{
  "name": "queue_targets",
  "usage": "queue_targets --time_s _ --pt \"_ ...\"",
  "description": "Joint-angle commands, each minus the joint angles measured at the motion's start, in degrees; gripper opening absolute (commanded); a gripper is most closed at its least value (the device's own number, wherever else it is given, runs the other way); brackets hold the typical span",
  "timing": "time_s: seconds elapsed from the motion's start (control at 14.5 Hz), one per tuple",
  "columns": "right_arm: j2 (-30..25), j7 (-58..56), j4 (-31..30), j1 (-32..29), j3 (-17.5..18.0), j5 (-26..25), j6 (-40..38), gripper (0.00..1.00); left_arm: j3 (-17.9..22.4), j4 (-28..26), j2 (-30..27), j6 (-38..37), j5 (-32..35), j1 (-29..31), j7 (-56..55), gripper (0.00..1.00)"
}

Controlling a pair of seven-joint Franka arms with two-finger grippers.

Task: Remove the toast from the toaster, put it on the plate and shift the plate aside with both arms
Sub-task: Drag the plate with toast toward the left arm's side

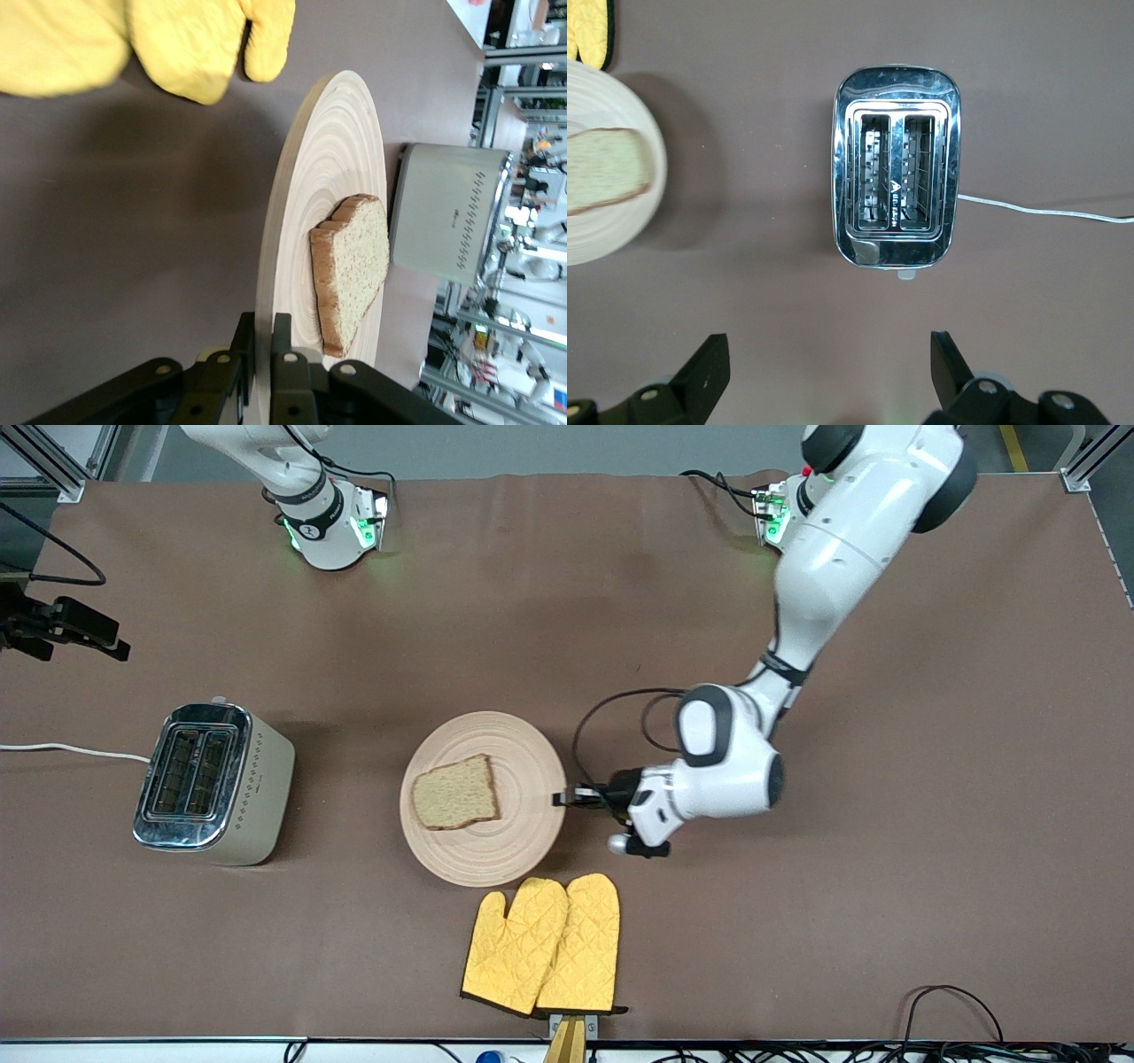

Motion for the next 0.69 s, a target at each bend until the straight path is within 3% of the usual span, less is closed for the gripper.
queue_targets --time_s 0.0,0.21,0.62 --pt "-0.10 0.97 0.56 0.46 -0.06 0.21 -0.72 1.00 -0.72 -5.80 -4.23 -7.03 -0.36 7.10 8.37 0.00" --pt "-0.10 0.79 0.56 0.37 -0.15 0.21 -0.64 1.00 -0.63 -8.45 -5.03 -15.19 -0.36 16.41 17.08 0.00" --pt "-0.10 0.79 0.56 0.37 -0.15 0.30 -1.25 1.00 -0.46 -7.40 -1.87 -29.88 7.97 36.28 29.82 0.00"
